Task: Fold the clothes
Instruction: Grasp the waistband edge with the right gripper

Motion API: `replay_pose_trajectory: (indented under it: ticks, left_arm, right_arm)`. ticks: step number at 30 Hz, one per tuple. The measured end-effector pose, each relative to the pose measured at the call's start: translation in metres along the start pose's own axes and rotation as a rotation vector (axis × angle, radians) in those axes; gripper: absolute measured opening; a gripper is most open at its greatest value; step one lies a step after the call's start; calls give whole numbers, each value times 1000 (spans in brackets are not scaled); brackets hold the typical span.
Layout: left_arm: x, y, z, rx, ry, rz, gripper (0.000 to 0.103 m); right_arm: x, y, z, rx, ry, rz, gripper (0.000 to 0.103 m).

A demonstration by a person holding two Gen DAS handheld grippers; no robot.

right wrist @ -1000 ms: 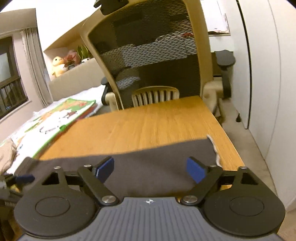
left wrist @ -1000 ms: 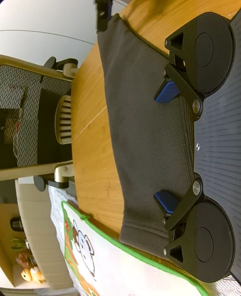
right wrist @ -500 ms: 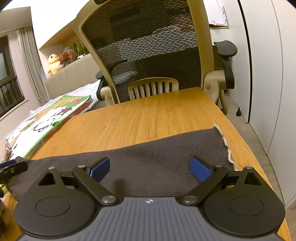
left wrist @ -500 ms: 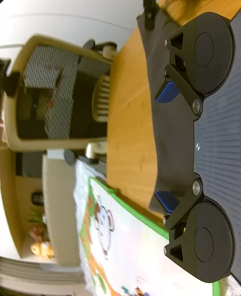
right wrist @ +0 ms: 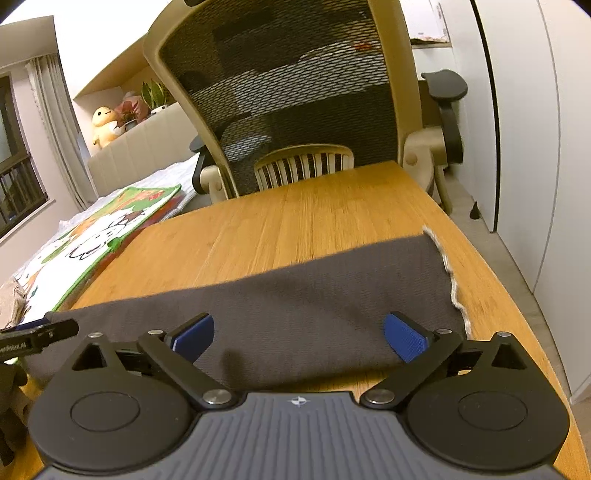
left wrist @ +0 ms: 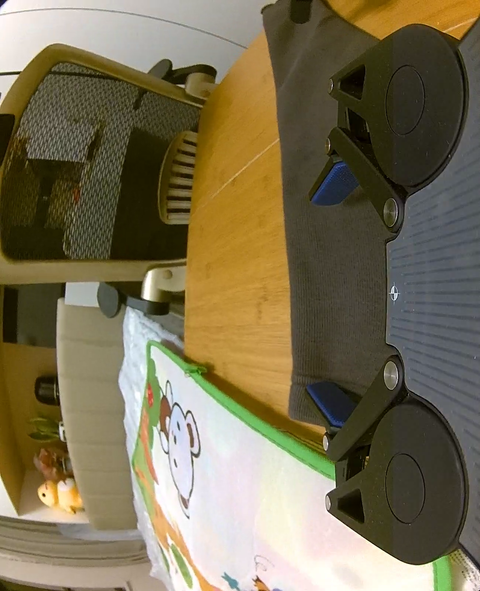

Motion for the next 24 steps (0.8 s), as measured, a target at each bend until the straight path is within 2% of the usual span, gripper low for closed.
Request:
replay_pose_trajectory:
  ticks: [4, 7, 9, 11, 14, 19, 22, 24]
  left_arm:
    - [1, 1, 0, 5, -3, -2, 103]
    - [1, 1, 0, 7, -2, -3, 103]
    - [1, 0, 1, 9, 0, -5, 103]
    - [1, 0, 1, 9, 1, -6, 103]
    - [1, 0, 1, 11, 3, -7, 103]
    - [1, 1, 1, 12, 2, -8, 103]
    - [0, 1, 1, 10, 0, -7, 103]
    - [0, 1, 1, 9, -1, -7, 103]
  right_arm:
    - [2, 11, -7, 13, -28, -21, 100]
    - [-5, 30, -21, 81, -46, -84, 99]
    - [-12, 44, -35, 131, -78, -125, 90]
    - [-17, 53, -50, 163, -124, -139, 85]
    - [-16, 54, -64, 184, -168, -121, 83]
    - [-3, 35, -66, 143, -206, -49, 79]
    - [-4, 28, -59, 108, -189, -40, 67]
    - [-5, 23, -56, 106, -174, -34, 51]
Point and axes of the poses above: each gripper's, at about its wrist camera, not at the fingertips, and y roughly against the way its jaws point, z to its left, x to its underside, the point moved 5 cm from there along -y, roughly the way its jaws point, and after that the axes turned 2 degrees about -y, right-handed, at the moved point
